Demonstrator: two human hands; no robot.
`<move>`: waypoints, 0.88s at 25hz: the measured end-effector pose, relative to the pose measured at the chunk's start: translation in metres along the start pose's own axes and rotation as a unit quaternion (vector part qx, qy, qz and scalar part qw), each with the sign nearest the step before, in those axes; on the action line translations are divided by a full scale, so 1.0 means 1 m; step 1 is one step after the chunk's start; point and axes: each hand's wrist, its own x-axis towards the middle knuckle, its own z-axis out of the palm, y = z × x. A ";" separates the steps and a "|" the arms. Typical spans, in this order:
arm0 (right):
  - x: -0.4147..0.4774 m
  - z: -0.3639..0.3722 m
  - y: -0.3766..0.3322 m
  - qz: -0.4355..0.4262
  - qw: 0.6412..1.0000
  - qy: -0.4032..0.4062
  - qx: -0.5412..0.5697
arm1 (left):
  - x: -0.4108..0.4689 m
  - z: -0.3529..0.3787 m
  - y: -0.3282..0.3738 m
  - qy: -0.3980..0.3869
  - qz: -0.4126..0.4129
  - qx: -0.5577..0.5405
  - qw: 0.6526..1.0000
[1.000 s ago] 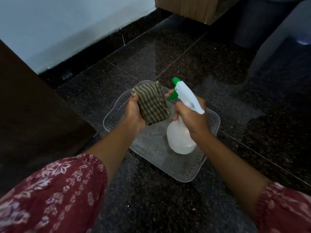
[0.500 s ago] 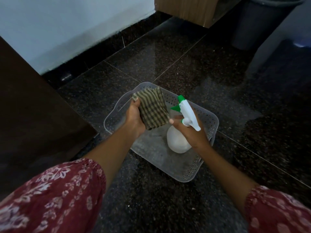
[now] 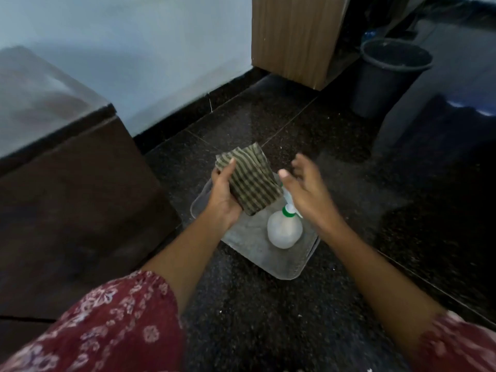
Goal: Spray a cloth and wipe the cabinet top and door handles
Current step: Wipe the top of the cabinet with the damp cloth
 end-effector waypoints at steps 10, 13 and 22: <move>-0.044 0.034 -0.161 0.188 0.920 -0.203 0.279 | -0.143 0.002 0.136 0.055 0.085 0.033 0.994; -0.065 0.056 -0.202 0.166 0.926 -0.229 0.252 | -0.185 -0.020 0.179 0.074 0.089 0.067 0.991; -0.104 0.134 -0.301 0.130 0.867 -0.327 0.353 | -0.312 -0.094 0.273 0.123 0.108 0.186 0.969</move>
